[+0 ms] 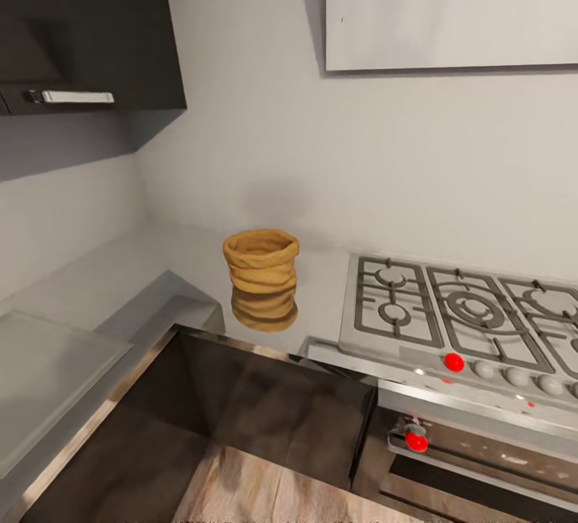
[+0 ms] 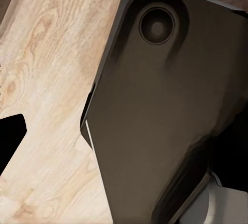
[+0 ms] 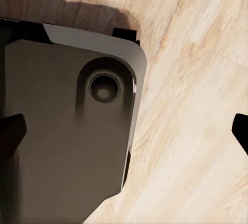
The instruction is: In the kitchen, take the popcorn bag from the countertop, put it into the microwave, and heat it until the popcorn is cooked so the cooked popcorn ends up inside the bag.
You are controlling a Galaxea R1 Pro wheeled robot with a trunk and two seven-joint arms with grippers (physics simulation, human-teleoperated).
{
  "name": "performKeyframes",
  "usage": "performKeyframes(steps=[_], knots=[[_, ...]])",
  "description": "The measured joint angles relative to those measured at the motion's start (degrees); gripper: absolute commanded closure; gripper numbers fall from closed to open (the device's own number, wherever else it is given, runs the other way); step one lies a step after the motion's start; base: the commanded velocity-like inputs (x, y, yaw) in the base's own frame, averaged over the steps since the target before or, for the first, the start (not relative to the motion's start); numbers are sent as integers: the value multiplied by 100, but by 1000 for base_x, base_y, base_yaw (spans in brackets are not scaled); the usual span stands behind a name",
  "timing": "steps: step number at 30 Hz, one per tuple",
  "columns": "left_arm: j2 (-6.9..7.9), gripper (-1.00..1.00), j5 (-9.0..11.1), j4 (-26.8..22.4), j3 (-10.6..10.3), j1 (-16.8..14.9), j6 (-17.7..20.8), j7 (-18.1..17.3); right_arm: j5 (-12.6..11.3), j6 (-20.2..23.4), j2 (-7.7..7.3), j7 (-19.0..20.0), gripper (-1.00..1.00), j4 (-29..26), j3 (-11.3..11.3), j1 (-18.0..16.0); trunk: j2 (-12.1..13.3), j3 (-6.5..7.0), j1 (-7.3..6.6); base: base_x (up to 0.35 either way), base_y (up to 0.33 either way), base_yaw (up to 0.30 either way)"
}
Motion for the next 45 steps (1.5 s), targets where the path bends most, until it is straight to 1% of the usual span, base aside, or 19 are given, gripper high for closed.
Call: performKeyframes(steps=[45], knots=[[26, -100, -45, 7, -56, -1, 7, -77, 10, -14, 0, 0, -100, 0, 0, -1, 0, -408, 0, 0, 0, 0]])
